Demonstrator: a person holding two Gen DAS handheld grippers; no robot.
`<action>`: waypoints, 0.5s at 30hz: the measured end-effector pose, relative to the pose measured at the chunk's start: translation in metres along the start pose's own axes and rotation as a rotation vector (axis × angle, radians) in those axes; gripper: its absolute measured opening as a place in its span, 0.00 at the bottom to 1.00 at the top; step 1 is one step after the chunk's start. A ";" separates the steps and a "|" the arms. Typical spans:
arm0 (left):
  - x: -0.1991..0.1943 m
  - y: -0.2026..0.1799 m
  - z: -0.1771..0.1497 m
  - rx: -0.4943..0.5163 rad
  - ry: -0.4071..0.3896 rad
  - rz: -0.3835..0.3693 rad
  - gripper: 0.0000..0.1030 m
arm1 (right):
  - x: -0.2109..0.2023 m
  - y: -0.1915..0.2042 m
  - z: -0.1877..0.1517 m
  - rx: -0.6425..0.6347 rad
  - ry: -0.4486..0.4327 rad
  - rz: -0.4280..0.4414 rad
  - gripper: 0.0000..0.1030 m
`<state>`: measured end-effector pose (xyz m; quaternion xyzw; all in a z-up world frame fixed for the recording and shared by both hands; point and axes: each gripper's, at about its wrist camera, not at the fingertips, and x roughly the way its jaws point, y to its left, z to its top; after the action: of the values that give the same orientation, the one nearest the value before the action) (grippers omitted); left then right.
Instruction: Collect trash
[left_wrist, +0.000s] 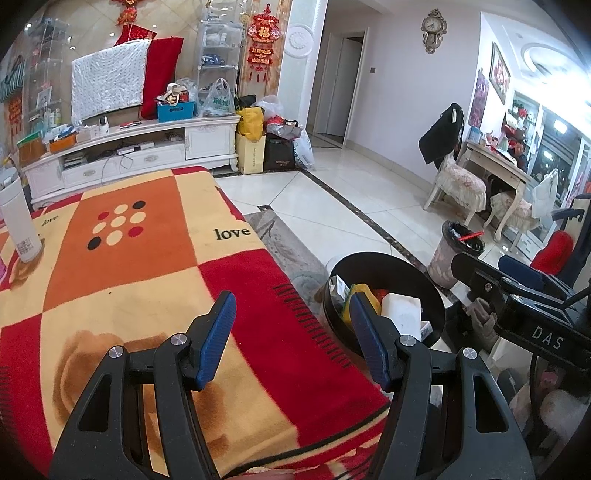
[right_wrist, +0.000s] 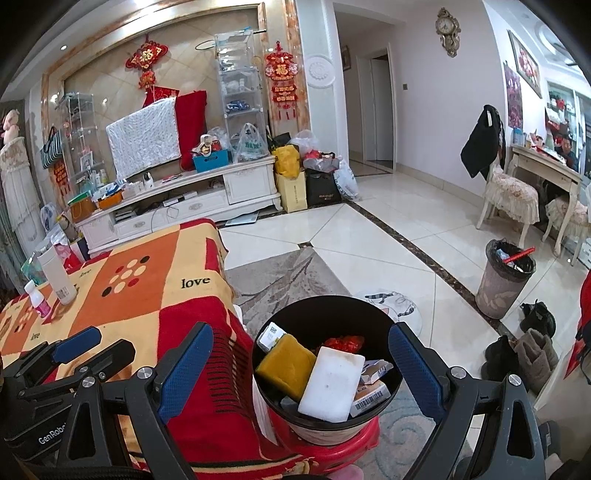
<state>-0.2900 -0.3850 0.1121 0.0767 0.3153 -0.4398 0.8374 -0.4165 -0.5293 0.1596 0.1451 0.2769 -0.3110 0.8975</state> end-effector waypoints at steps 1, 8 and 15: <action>0.000 0.000 0.000 0.000 0.000 0.000 0.61 | 0.000 0.000 0.000 0.001 0.001 0.000 0.92; 0.000 0.000 0.000 0.000 0.001 -0.001 0.61 | 0.002 -0.001 0.000 -0.001 0.011 0.002 0.92; 0.001 0.001 -0.002 0.002 0.003 -0.001 0.61 | 0.003 -0.002 0.000 0.000 0.011 0.003 0.92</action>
<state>-0.2897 -0.3848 0.1100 0.0782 0.3160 -0.4404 0.8367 -0.4153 -0.5322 0.1578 0.1470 0.2818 -0.3090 0.8964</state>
